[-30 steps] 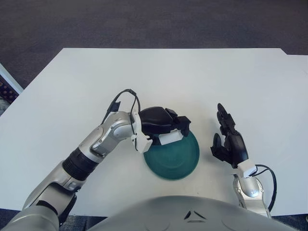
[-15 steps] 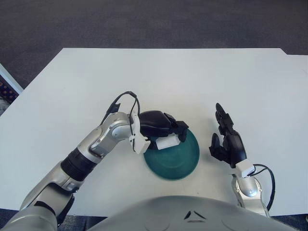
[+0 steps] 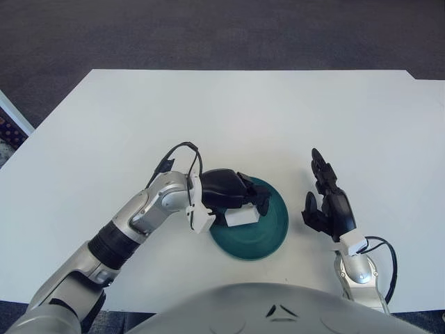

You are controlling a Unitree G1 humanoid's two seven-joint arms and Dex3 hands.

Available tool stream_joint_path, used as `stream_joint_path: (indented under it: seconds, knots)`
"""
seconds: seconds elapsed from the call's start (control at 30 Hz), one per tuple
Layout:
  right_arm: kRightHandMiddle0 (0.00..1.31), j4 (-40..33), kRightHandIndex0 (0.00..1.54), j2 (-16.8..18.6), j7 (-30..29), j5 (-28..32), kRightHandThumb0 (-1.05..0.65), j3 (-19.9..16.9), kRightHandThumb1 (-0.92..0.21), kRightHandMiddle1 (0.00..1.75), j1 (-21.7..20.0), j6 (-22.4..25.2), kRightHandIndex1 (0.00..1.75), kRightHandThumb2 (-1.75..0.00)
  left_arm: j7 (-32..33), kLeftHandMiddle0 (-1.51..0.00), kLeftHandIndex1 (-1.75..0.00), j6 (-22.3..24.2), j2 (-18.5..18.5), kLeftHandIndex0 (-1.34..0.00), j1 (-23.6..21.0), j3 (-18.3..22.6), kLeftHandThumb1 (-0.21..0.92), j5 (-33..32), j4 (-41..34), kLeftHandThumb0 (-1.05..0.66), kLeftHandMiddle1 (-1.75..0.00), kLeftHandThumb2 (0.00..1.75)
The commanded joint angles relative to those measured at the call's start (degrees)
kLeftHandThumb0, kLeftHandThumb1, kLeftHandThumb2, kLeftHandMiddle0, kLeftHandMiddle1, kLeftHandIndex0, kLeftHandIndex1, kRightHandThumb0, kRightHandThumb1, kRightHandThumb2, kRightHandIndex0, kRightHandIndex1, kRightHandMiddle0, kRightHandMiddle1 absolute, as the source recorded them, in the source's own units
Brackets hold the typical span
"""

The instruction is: Put the charger into the plate.

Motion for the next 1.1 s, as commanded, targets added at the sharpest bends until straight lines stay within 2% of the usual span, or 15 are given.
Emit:
stream_joint_path:
  seconds: [0.0, 0.17, 0.23, 0.3, 0.33, 0.37, 0.4, 0.43, 0.5, 0.6, 0.73, 0.8, 0.87, 1.0, 1.07]
  knots:
    - [0.03, -0.54, 0.01, -0.28, -0.23, 0.17, -0.99, -0.15, -0.92, 0.08, -0.75, 0.31, 0.0, -1.01, 0.82, -0.42, -1.74, -0.07, 0.22, -0.41, 1.35, -0.19, 0.43, 1.18, 0.83, -0.01, -1.75, 1.18]
    - [0.03, -0.29, 0.01, -0.28, -0.26, 0.16, -0.99, -0.17, -0.92, 0.09, -1.01, 0.36, 0.0, -1.01, 2.56, -0.41, -1.74, 1.58, -0.59, -0.4, 3.02, 0.19, 0.44, 2.04, 0.24, -0.01, -1.75, 1.17]
    - [0.03, -0.26, 0.01, -0.29, -0.27, 0.16, -0.99, -0.17, -0.92, 0.09, -1.04, 0.37, 0.0, -1.01, 2.68, -0.36, -1.73, 3.89, -1.07, -0.35, 4.15, 0.92, 0.52, 1.38, -1.25, -0.01, -1.75, 1.08]
    - [0.03, -0.06, 0.01, -0.25, -0.33, 0.1, -0.99, -0.14, -0.92, 0.09, -1.17, 0.33, 0.0, -1.01, 1.17, -0.39, -1.48, 6.51, -0.72, -0.18, 4.4, 1.76, 0.54, 0.36, -3.61, 0.19, -1.75, 1.04]
    - [0.03, 0.0, 0.01, -0.24, -0.34, 0.08, -0.99, -0.12, -0.92, 0.1, -1.2, 0.32, 0.0, -1.01, 0.32, -0.26, -1.21, 7.64, -0.44, -0.12, 4.35, 2.07, 0.66, 0.07, -4.71, -0.17, -1.68, 0.81]
    - [0.02, 0.03, 0.01, -0.24, -0.36, 0.07, -0.99, -0.12, -0.92, 0.1, -1.22, 0.31, 0.0, -1.01, -0.51, -0.17, -1.03, 8.52, -0.1, -0.07, 4.18, 2.19, 0.76, 0.08, -5.56, -0.4, -1.64, 0.63]
    - [0.02, 0.03, 0.01, -0.24, -0.36, 0.07, -0.99, -0.11, -0.92, 0.1, -1.22, 0.31, 0.0, -1.01, -1.07, -0.11, -0.84, 9.2, 0.12, -0.05, 4.1, 2.24, 0.82, 0.1, -6.18, -0.59, -1.5, 0.55]
    - [0.02, 0.03, 0.01, -0.25, -0.37, 0.07, -0.99, -0.11, -0.92, 0.1, -1.22, 0.31, 0.0, -1.01, -2.12, -0.09, -0.77, 9.94, 0.56, -0.04, 3.92, 2.09, 0.84, 0.27, -6.71, -0.65, -1.45, 0.53]
    - [0.02, 0.13, 0.01, -0.24, -0.41, 0.04, -0.99, -0.09, -0.92, 0.1, -1.31, 0.32, 0.0, -1.01, -3.85, -0.11, -0.41, 11.15, 1.31, -0.01, 3.66, 1.96, 0.89, 0.21, -7.6, -0.86, -0.81, 0.53]
    - [0.02, 0.27, 0.01, -0.23, -0.46, 0.01, -0.99, -0.06, -0.92, 0.11, -1.45, 0.33, 0.0, -1.01, -5.07, -0.05, -0.15, 12.34, 1.87, 0.0, 3.72, 2.03, 0.91, -0.1, -8.3, -0.99, -0.28, 0.57]
    - [0.02, 0.29, 0.01, -0.24, -0.47, 0.01, -0.99, -0.05, -0.92, 0.11, -1.47, 0.33, 0.0, -1.01, -5.45, -0.01, -0.04, 12.98, 1.99, 0.0, 3.84, 2.1, 0.92, -0.16, -8.62, -1.03, -0.07, 0.61]
    - [0.02, -14.42, 0.01, -0.49, 1.76, 7.47, -0.96, -0.71, -0.92, 0.12, 7.22, 10.28, 0.0, -1.02, -5.6, 0.0, -0.02, 13.49, 2.14, 0.0, 3.97, 2.5, 0.92, -0.74, -8.44, -1.04, -0.03, 0.63]
    - [0.01, -20.68, 0.02, -0.14, 2.41, 10.27, -0.93, -1.02, -0.92, 0.12, 10.29, 15.59, 0.0, -1.04, -5.66, 0.0, -0.01, 14.09, 2.16, 0.0, 4.07, 2.93, 0.92, -1.24, -8.06, -1.04, -0.01, 0.64]
    - [0.0, -20.5, 0.02, 1.4, 0.8, 9.09, -0.91, -0.79, -0.92, 0.13, 8.25, 18.71, 0.0, -1.08, -5.22, 0.0, 0.0, 14.62, 1.95, 0.0, 4.13, 3.61, 0.92, -2.12, -7.16, -1.05, 0.0, 0.65]
    - [0.0, -16.38, 0.01, 3.35, -0.88, 7.8, -0.92, 0.63, -0.92, 0.12, 4.01, 20.1, 0.0, -1.09, -5.47, 0.0, 0.0, 15.35, 1.69, 0.0, 3.98, 3.8, 0.92, -3.18, -6.9, -1.05, 0.0, 0.63]
